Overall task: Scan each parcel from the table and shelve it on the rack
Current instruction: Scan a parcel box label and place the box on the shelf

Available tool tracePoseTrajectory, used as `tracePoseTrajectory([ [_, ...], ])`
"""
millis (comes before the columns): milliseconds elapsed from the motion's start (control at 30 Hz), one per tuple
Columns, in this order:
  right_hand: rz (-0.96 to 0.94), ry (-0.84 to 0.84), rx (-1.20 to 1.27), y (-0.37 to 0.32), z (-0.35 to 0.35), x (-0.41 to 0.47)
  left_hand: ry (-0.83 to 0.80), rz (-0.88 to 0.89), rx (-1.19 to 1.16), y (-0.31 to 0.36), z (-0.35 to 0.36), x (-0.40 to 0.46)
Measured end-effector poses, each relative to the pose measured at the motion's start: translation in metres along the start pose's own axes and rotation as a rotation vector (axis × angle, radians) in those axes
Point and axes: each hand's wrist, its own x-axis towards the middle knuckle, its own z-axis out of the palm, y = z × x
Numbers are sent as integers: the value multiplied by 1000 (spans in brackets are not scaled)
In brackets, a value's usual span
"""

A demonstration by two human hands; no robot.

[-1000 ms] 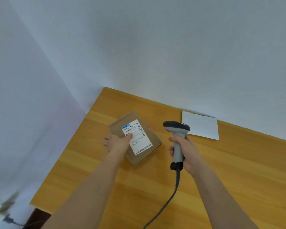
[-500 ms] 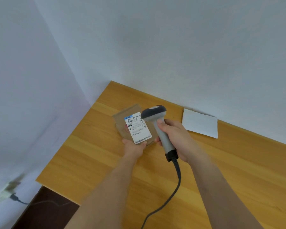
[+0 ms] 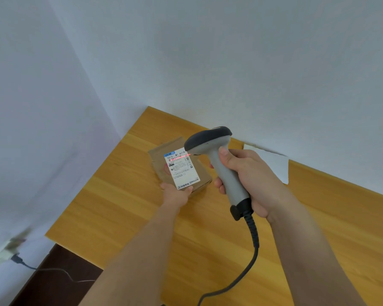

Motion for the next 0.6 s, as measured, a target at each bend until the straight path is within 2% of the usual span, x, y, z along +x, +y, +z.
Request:
tracePoseTrajectory([
  [233,-9,27,7,-5,-3,-8,21,2,28,-3,8,-2],
  [600,-4,48,-3,-15,-5,-22,19,106,100,-15,15,-4],
])
